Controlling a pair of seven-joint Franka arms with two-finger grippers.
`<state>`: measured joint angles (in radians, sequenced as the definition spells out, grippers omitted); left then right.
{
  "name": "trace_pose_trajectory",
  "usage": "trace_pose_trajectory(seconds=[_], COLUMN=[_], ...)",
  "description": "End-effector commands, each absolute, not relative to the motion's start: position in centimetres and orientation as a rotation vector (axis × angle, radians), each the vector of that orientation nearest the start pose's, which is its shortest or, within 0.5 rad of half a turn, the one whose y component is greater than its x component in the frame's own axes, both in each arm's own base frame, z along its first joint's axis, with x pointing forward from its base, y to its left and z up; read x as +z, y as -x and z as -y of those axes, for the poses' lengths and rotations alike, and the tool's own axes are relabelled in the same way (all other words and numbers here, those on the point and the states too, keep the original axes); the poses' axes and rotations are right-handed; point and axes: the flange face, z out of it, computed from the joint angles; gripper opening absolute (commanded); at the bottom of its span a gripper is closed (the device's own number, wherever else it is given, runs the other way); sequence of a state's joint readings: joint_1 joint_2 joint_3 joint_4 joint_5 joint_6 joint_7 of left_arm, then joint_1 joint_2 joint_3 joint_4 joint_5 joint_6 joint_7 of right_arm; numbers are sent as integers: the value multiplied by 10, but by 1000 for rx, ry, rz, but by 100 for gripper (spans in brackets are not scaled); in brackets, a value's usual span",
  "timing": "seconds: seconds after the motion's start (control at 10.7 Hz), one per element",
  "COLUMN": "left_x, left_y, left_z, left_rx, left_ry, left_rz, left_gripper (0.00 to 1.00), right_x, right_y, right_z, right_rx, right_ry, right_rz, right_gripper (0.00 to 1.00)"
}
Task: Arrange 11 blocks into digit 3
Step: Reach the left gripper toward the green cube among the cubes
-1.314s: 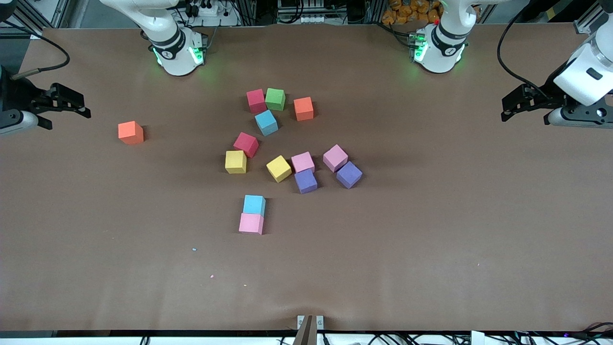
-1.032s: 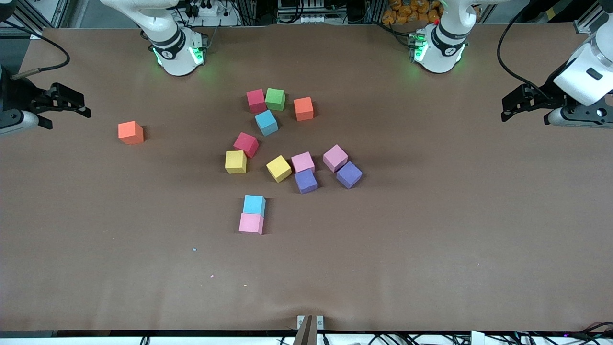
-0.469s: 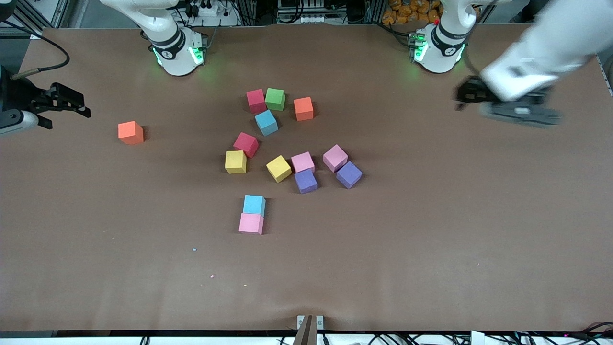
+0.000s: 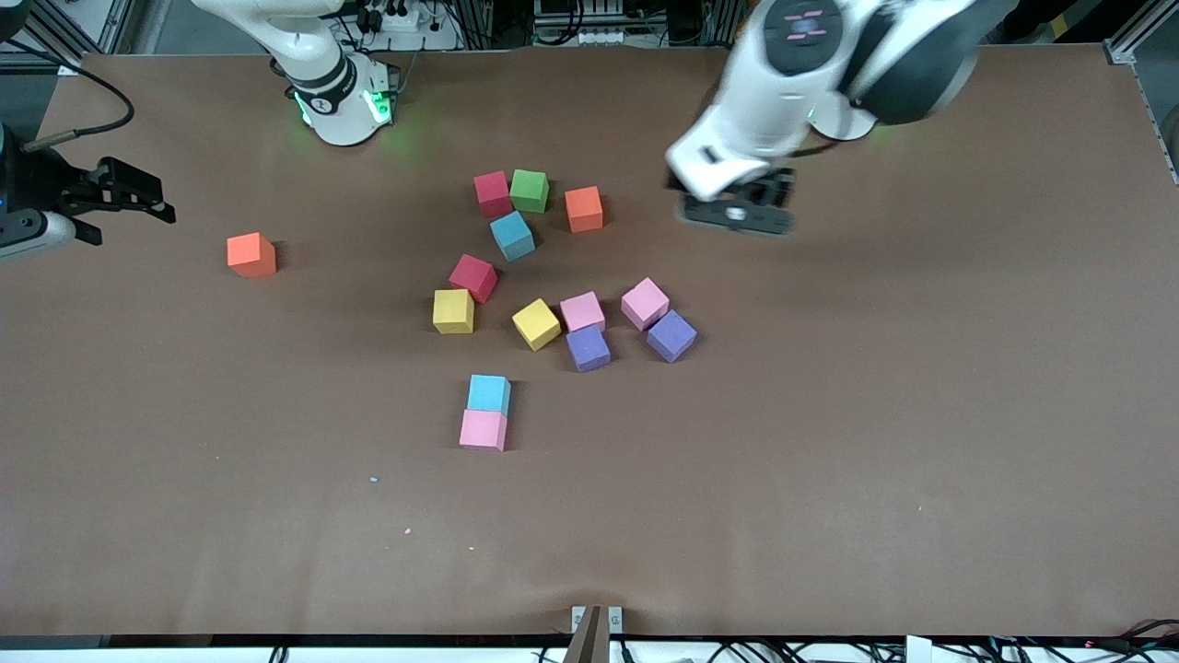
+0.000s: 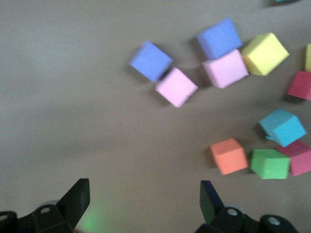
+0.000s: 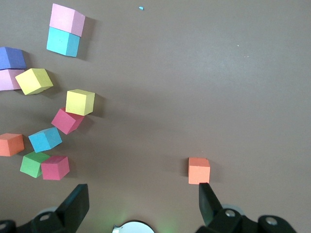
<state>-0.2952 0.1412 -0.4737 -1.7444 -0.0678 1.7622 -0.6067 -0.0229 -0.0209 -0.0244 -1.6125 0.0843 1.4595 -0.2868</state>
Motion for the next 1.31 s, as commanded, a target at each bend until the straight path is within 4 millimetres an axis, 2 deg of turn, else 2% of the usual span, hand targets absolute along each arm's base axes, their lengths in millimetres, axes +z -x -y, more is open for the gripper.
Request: trace_pose_trajectory(seconds=[0.0, 0.19, 0.47, 0.75, 0.84, 1.03, 1.22], left_x=[443, 405, 364, 304, 288, 259, 238], left_y=[-384, -342, -284, -234, -233, -216, -205], left_z=[460, 507, 563, 604, 615, 642, 646], left_rx=[278, 308, 295, 213, 186, 141, 144], left_ry=[3204, 3230, 3246, 3223, 3218, 3211, 3187], left_rz=[-47, 18, 21, -16, 20, -105, -158], left_gripper=[100, 100, 100, 100, 100, 100, 100], right_x=[610, 611, 611, 610, 610, 610, 610], right_y=[-530, -530, -530, -529, -529, -529, -529], right_z=[18, 18, 19, 19, 19, 20, 20], right_rx=[181, 178, 179, 183, 183, 185, 187], right_ry=[3004, 3003, 3004, 3003, 3004, 3002, 3003], right_rz=[375, 375, 375, 375, 373, 370, 371], right_gripper=[100, 100, 100, 100, 100, 100, 100])
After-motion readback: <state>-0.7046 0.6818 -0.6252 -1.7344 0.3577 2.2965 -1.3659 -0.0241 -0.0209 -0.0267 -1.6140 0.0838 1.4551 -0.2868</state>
